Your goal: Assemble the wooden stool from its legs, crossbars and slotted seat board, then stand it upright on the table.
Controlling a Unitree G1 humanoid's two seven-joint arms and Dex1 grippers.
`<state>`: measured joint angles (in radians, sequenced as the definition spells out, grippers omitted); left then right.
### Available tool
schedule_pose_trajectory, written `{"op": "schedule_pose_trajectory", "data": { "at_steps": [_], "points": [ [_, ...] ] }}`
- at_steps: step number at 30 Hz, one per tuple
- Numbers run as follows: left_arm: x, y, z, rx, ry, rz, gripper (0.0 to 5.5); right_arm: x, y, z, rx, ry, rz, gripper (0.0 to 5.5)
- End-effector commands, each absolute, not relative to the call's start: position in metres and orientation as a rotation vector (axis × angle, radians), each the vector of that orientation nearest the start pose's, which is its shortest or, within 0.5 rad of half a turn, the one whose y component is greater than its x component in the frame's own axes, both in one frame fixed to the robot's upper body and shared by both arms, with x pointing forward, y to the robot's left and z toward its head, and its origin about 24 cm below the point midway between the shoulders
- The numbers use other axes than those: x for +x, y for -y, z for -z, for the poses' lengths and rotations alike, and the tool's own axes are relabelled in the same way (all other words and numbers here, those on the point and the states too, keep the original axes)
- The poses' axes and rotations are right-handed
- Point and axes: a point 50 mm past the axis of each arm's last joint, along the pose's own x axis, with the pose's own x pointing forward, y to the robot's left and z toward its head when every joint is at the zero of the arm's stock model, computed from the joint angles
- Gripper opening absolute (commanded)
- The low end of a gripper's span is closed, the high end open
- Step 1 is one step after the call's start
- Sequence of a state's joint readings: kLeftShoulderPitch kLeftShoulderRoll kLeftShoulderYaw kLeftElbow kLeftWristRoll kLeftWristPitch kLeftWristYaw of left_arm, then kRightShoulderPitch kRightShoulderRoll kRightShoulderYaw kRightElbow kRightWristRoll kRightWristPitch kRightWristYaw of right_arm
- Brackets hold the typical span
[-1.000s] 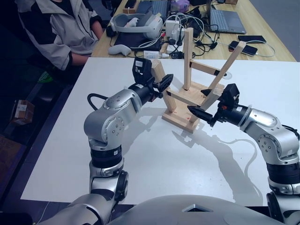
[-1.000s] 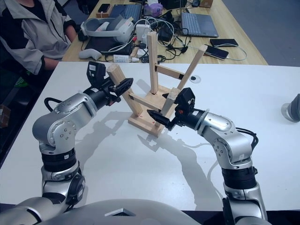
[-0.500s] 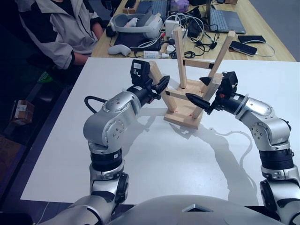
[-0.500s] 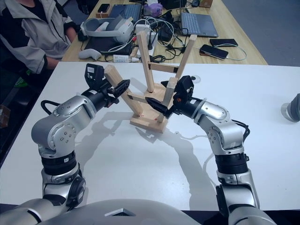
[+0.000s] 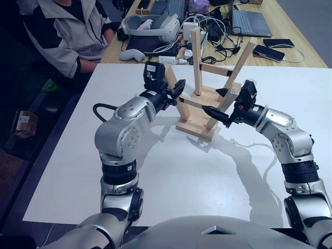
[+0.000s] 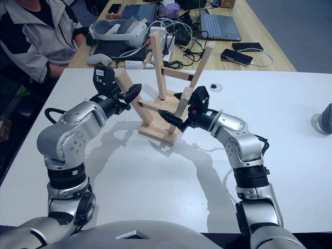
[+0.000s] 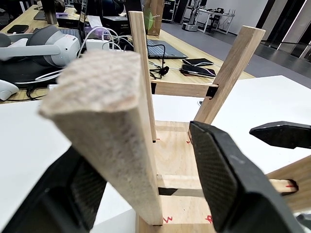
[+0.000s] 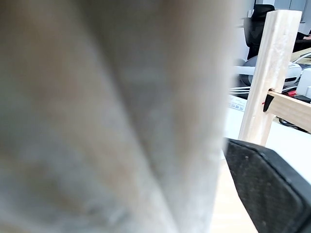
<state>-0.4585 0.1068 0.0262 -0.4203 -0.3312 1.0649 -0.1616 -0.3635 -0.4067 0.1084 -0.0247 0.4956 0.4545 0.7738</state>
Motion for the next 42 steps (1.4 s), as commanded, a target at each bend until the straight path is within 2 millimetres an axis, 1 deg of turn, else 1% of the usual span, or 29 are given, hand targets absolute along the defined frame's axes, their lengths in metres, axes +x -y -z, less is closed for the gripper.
{"op": "schedule_pose_trajectory", "data": {
  "at_steps": [1,6,9,12,15,19,25,27,30,33,38,42],
  "points": [
    [0.255,-0.022,-0.185,-0.153,-0.136,1.025,2.68,0.291,0.090,-0.106,0.021,-0.201,-1.150,4.91],
    [0.261,-0.029,-0.181,-0.143,-0.139,0.970,2.68,0.291,0.093,-0.112,0.040,-0.177,-1.124,4.91],
    [0.265,-0.035,-0.180,-0.132,-0.139,0.949,2.68,0.289,0.099,-0.121,0.055,-0.151,-1.101,4.91],
    [0.270,-0.045,-0.178,-0.133,-0.136,0.888,2.68,0.287,0.105,-0.131,0.066,-0.132,-1.101,4.91],
    [0.273,-0.054,-0.176,-0.134,-0.140,0.847,2.68,0.283,0.115,-0.142,0.076,-0.116,-1.093,4.91],
    [0.276,-0.065,-0.173,-0.121,-0.143,0.810,2.68,0.275,0.136,-0.158,0.069,-0.101,-1.061,4.91],
    [0.278,-0.072,-0.173,-0.103,-0.144,0.801,2.68,0.268,0.157,-0.174,0.071,-0.080,-1.015,4.91],
    [0.281,-0.074,-0.175,-0.095,-0.136,0.797,2.68,0.265,0.162,-0.175,0.082,-0.080,-0.994,4.91],
    [0.283,-0.077,-0.176,-0.087,-0.119,0.766,2.68,0.261,0.164,-0.169,0.085,-0.099,-0.979,4.91],
    [0.288,-0.082,-0.178,-0.100,-0.100,0.714,2.68,0.258,0.162,-0.169,0.084,-0.100,-0.981,4.91],
    [0.298,-0.093,-0.179,-0.088,-0.071,0.625,2.68,0.259,0.159,-0.169,0.088,-0.089,-0.978,4.91],
    [0.295,-0.102,-0.172,-0.074,-0.087,0.588,2.68,0.257,0.159,-0.163,0.080,-0.112,-0.964,4.91]
  ]
}}
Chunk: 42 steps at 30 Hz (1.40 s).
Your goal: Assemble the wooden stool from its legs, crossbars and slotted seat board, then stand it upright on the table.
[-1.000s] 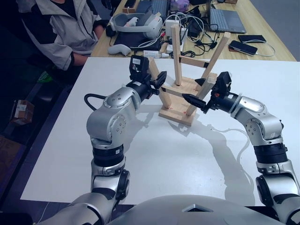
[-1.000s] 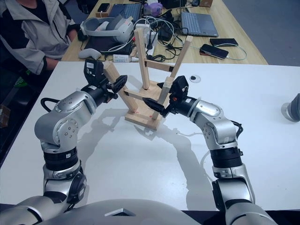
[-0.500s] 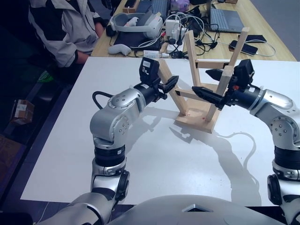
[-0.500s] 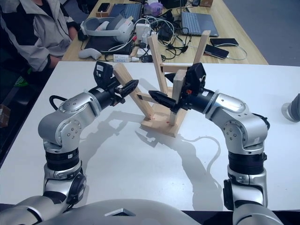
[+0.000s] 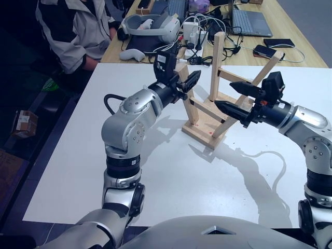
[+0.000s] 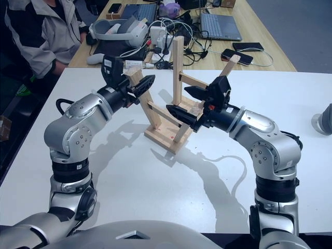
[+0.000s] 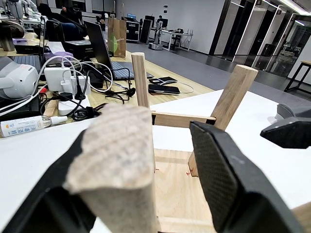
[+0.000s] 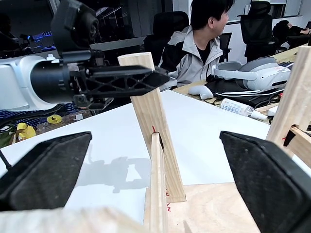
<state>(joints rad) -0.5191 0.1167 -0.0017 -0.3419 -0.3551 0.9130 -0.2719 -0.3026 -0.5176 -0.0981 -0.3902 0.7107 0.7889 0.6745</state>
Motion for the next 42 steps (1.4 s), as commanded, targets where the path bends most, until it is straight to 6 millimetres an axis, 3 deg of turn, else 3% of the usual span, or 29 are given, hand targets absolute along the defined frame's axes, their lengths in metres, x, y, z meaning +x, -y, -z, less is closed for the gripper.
{"op": "schedule_pose_trajectory", "data": {
  "at_steps": [1,5,8,12,17,24,30,37,39,41,42],
  "points": [
    [0.295,-0.104,-0.171,-0.074,-0.089,0.578,2.68,0.256,0.159,-0.162,0.078,-0.116,-0.963,4.91],
    [0.302,-0.119,-0.183,-0.075,-0.033,0.509,2.68,0.253,0.162,-0.158,0.046,-0.142,-0.955,4.91],
    [0.307,-0.127,-0.203,-0.092,0.045,0.489,2.68,0.253,0.162,-0.159,0.032,-0.141,-0.951,4.91],
    [0.301,-0.123,-0.242,-0.158,0.191,0.566,2.68,0.252,0.169,-0.155,0.019,-0.168,-0.928,4.91],
    [0.294,-0.120,-0.262,-0.252,0.255,0.617,2.68,0.253,0.180,-0.157,-0.012,-0.179,-0.900,4.91],
    [0.296,-0.130,-0.258,-0.285,0.244,0.558,2.68,0.263,0.208,-0.185,-0.089,-0.135,-0.782,4.91],
    [0.297,-0.129,-0.253,-0.291,0.230,0.548,2.68,0.264,0.246,-0.221,-0.197,-0.086,-0.667,4.91],
    [0.298,-0.125,-0.247,-0.285,0.220,0.541,2.68,0.277,0.299,-0.216,-0.550,-0.265,-0.503,4.91],
    [0.297,-0.122,-0.243,-0.285,0.213,0.543,2.68,0.285,0.296,-0.235,-0.529,-0.177,-0.481,4.91],
    [0.297,-0.121,-0.240,-0.288,0.210,0.538,2.68,0.285,0.279,-0.252,-0.379,-0.086,-0.566,4.91],
    [0.297,-0.122,-0.240,-0.297,0.212,0.531,2.68,0.280,0.274,-0.251,-0.310,-0.093,-0.618,4.91]
  ]
}}
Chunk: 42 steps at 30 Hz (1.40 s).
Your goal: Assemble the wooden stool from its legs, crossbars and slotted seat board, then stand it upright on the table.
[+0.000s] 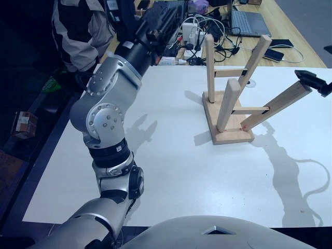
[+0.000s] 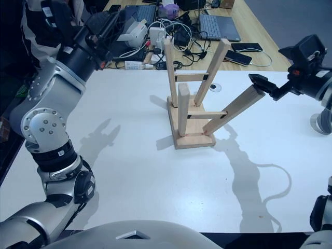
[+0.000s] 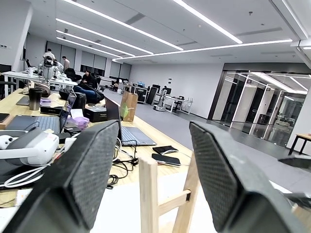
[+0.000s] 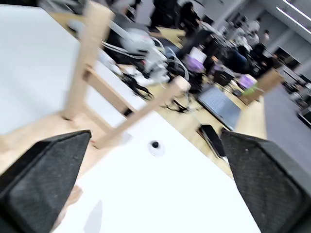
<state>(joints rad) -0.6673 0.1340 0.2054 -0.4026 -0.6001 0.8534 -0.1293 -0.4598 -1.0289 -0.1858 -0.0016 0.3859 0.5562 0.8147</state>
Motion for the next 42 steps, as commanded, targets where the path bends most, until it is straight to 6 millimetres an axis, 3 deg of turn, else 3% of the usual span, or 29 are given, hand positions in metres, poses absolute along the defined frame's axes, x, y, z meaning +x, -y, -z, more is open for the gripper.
{"op": "schedule_pose_trajectory", "data": {
  "at_steps": [1,5,7,9,11,15,20,26,29,34,39,42],
  "points": [
    [0.298,-0.123,-0.240,-0.306,0.213,0.523,2.68,0.275,0.272,-0.246,-0.280,-0.120,-0.647,4.91],
    [0.299,-0.125,-0.234,-0.321,0.197,0.497,2.68,0.261,0.277,-0.210,-0.284,-0.243,-0.616,4.91],
    [0.300,-0.124,-0.224,-0.321,0.163,0.473,2.68,0.258,0.255,-0.215,-0.148,-0.178,-0.686,4.91],
    [0.301,-0.124,-0.219,-0.325,0.146,0.457,2.68,0.245,0.218,-0.221,-0.002,-0.118,-0.859,4.91],
    [0.301,-0.123,-0.219,-0.330,0.141,0.456,2.68,0.229,0.195,-0.218,0.064,-0.119,-0.972,4.91],
    [0.300,-0.119,-0.215,-0.334,0.123,0.461,2.68,0.211,0.185,-0.202,0.108,-0.214,-1.024,4.91],
    [0.299,-0.116,-0.211,-0.339,0.109,0.470,2.68,0.194,0.194,-0.176,0.063,-0.371,-1.030,4.91],
    [0.301,-0.114,-0.210,-0.344,0.107,0.475,2.68,0.203,0.210,-0.163,-0.061,-0.413,-0.924,4.91],
    [0.300,-0.113,-0.210,-0.345,0.108,0.472,2.68,0.213,0.219,-0.158,-0.147,-0.423,-0.865,4.91],
    [0.303,-0.114,-0.211,-0.348,0.105,0.468,2.68,0.247,0.237,-0.158,-0.283,-0.382,-0.706,4.91],
    [0.305,-0.113,-0.209,-0.335,0.091,0.467,2.68,0.284,0.276,-0.165,-0.400,-0.317,-0.431,4.91],
    [0.302,-0.111,-0.202,-0.331,0.071,0.470,2.68,0.293,0.286,-0.170,-0.441,-0.278,-0.352,4.91]
  ]
}}
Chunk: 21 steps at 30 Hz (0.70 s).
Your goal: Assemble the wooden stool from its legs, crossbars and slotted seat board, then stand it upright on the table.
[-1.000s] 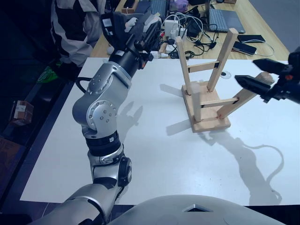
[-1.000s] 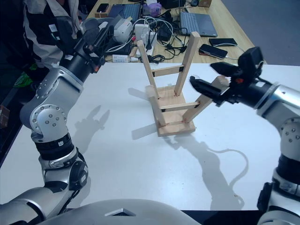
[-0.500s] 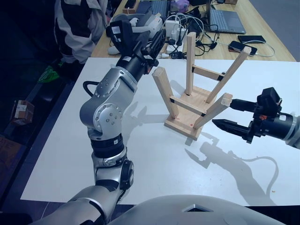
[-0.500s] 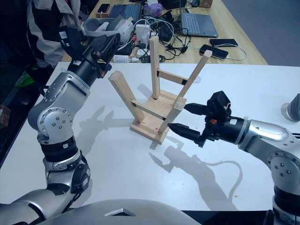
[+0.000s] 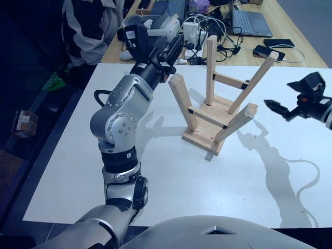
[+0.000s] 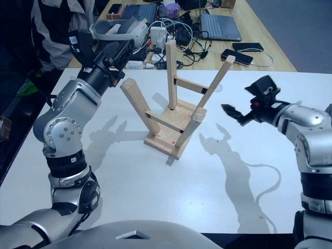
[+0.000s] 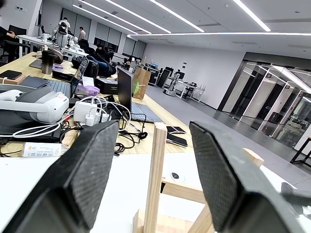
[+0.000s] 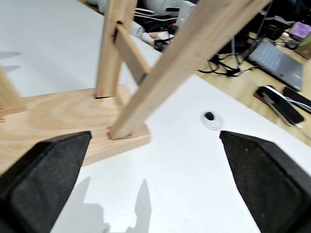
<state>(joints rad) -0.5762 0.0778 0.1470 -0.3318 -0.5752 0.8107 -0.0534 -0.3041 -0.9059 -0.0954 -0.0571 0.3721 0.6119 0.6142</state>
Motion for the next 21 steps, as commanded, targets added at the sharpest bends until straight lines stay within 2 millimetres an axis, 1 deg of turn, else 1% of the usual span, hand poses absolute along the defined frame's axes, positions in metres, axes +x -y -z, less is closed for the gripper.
{"op": "schedule_pose_trajectory", "data": {
  "at_steps": [1,2,3,5,7,8,10,12,14,16,18,21],
  "points": [
    [0.302,-0.110,-0.200,-0.324,0.062,0.474,2.68,0.295,0.286,-0.174,-0.432,-0.258,-0.358,4.91],
    [0.301,-0.109,-0.198,-0.313,0.052,0.480,2.68,0.296,0.284,-0.185,-0.375,-0.214,-0.382,4.91],
    [0.300,-0.110,-0.197,-0.301,0.041,0.487,2.68,0.296,0.280,-0.199,-0.276,-0.166,-0.426,4.91],
    [0.293,-0.114,-0.189,-0.263,0.001,0.514,2.68,0.288,0.270,-0.225,-0.044,-0.078,-0.568,4.91],
    [0.286,-0.122,-0.178,-0.234,-0.050,0.540,2.68,0.277,0.262,-0.238,0.098,-0.049,-0.687,4.91],
    [0.283,-0.126,-0.173,-0.214,-0.082,0.551,2.68,0.271,0.254,-0.242,0.170,-0.039,-0.761,4.91],
    [0.279,-0.131,-0.168,-0.187,-0.128,0.594,2.68,0.256,0.233,-0.252,0.313,-0.003,-0.929,4.91],
    [0.274,-0.131,-0.166,-0.177,-0.159,0.644,2.68,0.240,0.205,-0.262,0.421,0.043,-1.112,4.91],
    [0.269,-0.126,-0.165,-0.169,-0.185,0.697,2.68,0.226,0.181,-0.267,0.513,0.060,-1.238,4.91],
    [0.264,-0.119,-0.163,-0.162,-0.205,0.751,2.68,0.214,0.166,-0.266,0.559,0.025,-1.327,4.91],
    [0.260,-0.114,-0.163,-0.154,-0.220,0.786,2.68,0.206,0.158,-0.265,0.591,-0.002,-1.373,4.91],
    [0.257,-0.109,-0.164,-0.155,-0.224,0.807,2.68,0.203,0.152,-0.259,0.640,-0.038,-1.396,4.91]
  ]
}}
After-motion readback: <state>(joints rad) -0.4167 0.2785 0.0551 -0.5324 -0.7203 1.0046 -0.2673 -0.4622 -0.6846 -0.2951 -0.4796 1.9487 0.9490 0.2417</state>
